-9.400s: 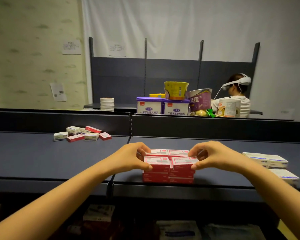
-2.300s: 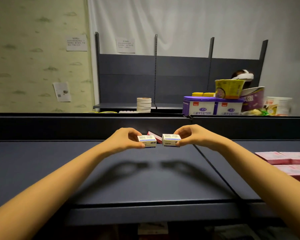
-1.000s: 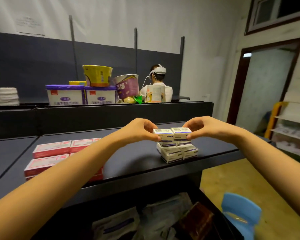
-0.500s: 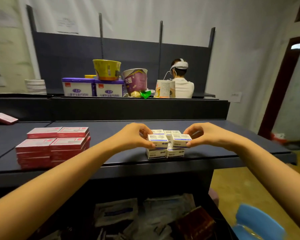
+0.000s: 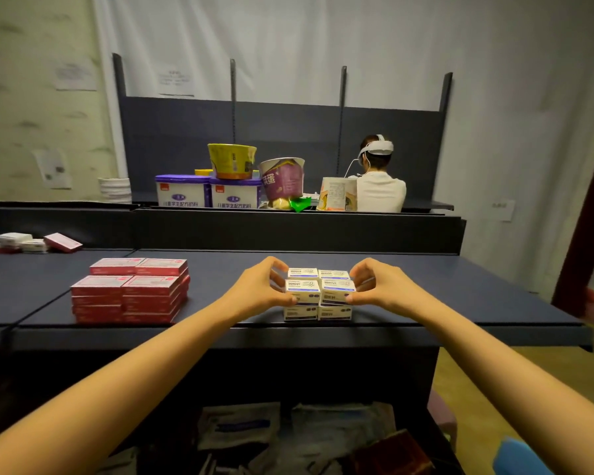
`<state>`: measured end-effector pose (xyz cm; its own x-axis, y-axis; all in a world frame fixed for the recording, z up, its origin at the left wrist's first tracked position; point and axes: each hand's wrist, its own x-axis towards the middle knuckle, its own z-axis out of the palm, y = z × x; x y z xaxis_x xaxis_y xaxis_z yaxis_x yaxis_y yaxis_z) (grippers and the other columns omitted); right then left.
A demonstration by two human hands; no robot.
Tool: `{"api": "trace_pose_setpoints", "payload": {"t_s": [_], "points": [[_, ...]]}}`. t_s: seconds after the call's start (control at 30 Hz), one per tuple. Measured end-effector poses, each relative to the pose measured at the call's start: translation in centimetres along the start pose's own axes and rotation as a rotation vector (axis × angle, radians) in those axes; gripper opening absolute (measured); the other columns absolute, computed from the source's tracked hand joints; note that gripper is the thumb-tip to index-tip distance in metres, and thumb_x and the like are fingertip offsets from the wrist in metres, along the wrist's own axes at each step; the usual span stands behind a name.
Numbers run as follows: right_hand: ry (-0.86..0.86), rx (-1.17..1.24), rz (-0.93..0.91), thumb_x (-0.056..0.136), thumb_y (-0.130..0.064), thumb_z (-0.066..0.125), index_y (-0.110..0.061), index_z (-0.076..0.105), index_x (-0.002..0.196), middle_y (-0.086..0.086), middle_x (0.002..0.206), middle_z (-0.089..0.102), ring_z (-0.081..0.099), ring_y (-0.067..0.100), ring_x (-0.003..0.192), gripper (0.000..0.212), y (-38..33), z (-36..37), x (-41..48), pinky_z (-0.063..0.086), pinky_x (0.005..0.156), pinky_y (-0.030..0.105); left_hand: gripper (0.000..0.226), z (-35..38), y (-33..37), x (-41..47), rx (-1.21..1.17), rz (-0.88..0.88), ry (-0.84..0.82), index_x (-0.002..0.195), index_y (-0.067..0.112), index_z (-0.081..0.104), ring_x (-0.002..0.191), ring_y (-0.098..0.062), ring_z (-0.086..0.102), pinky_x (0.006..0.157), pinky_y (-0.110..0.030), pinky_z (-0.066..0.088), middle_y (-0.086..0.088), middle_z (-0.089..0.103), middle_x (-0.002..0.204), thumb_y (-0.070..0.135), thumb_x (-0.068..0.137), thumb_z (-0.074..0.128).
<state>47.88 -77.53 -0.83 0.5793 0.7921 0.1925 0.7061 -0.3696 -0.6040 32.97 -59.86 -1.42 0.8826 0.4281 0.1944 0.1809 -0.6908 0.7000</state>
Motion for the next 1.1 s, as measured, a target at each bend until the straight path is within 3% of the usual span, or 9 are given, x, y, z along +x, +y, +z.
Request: {"api": "trace_pose_setpoints", "payload": {"t_s": [0.17, 0.27, 0.37, 0.6, 0.87, 1.1], "points": [[0.022, -0.052, -0.007, 0.077, -0.031, 0.072, -0.014, 0.043, 0.124, 0.008, 0.13, 0.053, 0.056, 0.018, 0.106, 0.058, -0.9, -0.5, 0.1, 0.047, 0.086, 0.029, 0.058, -0.5, 0.3, -0.3, 0.013, 0.013, 0.025, 0.13, 0.015, 0.039, 0.105, -0.016, 0.051, 0.089, -0.029, 0.046, -0.011, 0.05, 0.13, 0.025, 0.081, 0.069], [0.015, -0.062, -0.053, 0.077, -0.037, 0.07, -0.018, 0.034, 0.137, 0.006, 0.144, 0.043, 0.046, 0.022, 0.127, 0.072, -2.3, -0.5, 0.6, 0.041, 0.101, 0.036, 0.064, -1.9, 0.2, -0.7, 0.015, 0.034, 0.062, 0.135, 0.017, 0.037, 0.118, -0.019, 0.048, 0.096, -0.032, 0.043, -0.009, 0.046, 0.136, 0.029, 0.081, 0.069], [-0.033, -0.06, -0.123, 0.078, -0.043, 0.067, -0.022, 0.026, 0.143, 0.002, 0.151, 0.032, 0.035, 0.019, 0.136, 0.079, -4.2, 0.4, 1.3, 0.032, 0.109, 0.038, 0.07, -3.8, -0.2, -1.5, 0.034, 0.042, 0.096, 0.139, 0.019, 0.034, 0.129, -0.019, 0.041, 0.099, -0.03, 0.037, -0.005, 0.04, 0.143, 0.033, 0.08, 0.069], [-0.085, -0.027, -0.21, 0.076, -0.047, 0.067, -0.022, 0.026, 0.143, 0.002, 0.151, 0.03, 0.034, 0.019, 0.135, 0.083, -9.2, 3.9, 4.0, 0.034, 0.107, 0.038, 0.07, -9.7, -3.3, -4.2, 0.083, -0.006, 0.178, 0.138, 0.021, 0.036, 0.129, -0.017, 0.042, 0.097, -0.027, 0.035, -0.003, 0.043, 0.143, 0.036, 0.079, 0.07], [-0.139, 0.024, -0.267, 0.075, -0.046, 0.069, -0.021, 0.03, 0.14, 0.003, 0.148, 0.035, 0.038, 0.017, 0.132, 0.079, -16.8, 10.3, 7.3, 0.036, 0.103, 0.032, 0.072, -17.2, -9.5, -8.6, 0.075, -0.118, 0.238, 0.14, 0.023, 0.032, 0.132, -0.02, 0.04, 0.107, -0.038, 0.033, -0.002, 0.039, 0.147, 0.039, 0.08, 0.068], [-0.183, 0.019, -0.288, 0.078, -0.047, 0.065, -0.022, 0.031, 0.14, 0.003, 0.148, 0.035, 0.039, 0.02, 0.132, 0.075, -25.5, 17.6, 9.9, 0.034, 0.106, 0.038, 0.074, -25.1, -16.4, -12.4, 0.11, -0.131, 0.267, 0.142, 0.02, 0.032, 0.131, -0.017, 0.04, 0.108, -0.036, 0.033, -0.003, 0.041, 0.145, 0.038, 0.08, 0.068]]}}
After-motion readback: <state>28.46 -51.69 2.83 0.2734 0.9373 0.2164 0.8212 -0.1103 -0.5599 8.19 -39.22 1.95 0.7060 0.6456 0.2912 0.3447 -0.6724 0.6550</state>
